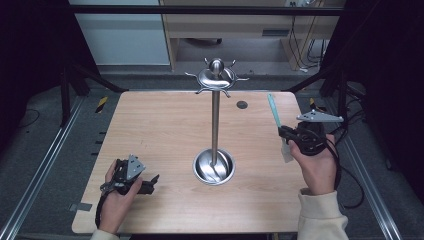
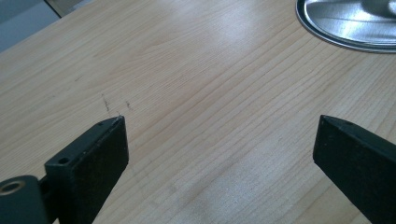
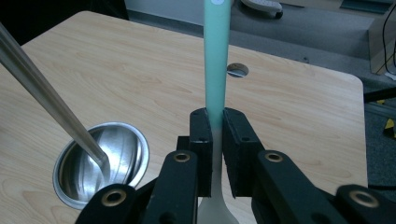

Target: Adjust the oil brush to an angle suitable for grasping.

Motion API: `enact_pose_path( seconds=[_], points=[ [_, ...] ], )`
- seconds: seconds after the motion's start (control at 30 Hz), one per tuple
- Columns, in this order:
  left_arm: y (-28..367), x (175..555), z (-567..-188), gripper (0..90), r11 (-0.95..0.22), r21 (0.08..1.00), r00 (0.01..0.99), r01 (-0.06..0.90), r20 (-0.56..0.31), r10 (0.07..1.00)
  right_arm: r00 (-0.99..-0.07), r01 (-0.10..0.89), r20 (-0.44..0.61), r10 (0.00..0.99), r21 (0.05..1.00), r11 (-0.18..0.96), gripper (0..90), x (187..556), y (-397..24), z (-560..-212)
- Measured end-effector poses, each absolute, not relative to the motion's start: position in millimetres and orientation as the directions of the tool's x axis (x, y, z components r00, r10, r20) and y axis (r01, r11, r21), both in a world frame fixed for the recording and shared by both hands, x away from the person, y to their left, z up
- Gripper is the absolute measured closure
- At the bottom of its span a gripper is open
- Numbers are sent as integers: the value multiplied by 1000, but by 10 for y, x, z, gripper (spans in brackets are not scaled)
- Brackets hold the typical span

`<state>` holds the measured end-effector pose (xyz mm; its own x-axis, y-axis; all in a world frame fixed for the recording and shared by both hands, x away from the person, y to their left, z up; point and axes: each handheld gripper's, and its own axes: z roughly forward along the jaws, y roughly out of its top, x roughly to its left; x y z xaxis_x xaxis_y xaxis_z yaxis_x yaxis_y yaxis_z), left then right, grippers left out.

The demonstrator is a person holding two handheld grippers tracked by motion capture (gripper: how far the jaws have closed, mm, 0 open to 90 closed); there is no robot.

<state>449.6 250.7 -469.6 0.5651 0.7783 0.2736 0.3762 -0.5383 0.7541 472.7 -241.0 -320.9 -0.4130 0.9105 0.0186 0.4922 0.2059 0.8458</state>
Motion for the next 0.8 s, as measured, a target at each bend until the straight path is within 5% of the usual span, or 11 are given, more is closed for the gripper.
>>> enact_pose_path(
  seconds=[0.8],
  points=[
    [2506, 4496, -4697, 29, -539, 754, 565, 376, 274, 778, -466, 400, 8, 885, 894, 202, 829, 4542, -2287, -2949]
  ],
)
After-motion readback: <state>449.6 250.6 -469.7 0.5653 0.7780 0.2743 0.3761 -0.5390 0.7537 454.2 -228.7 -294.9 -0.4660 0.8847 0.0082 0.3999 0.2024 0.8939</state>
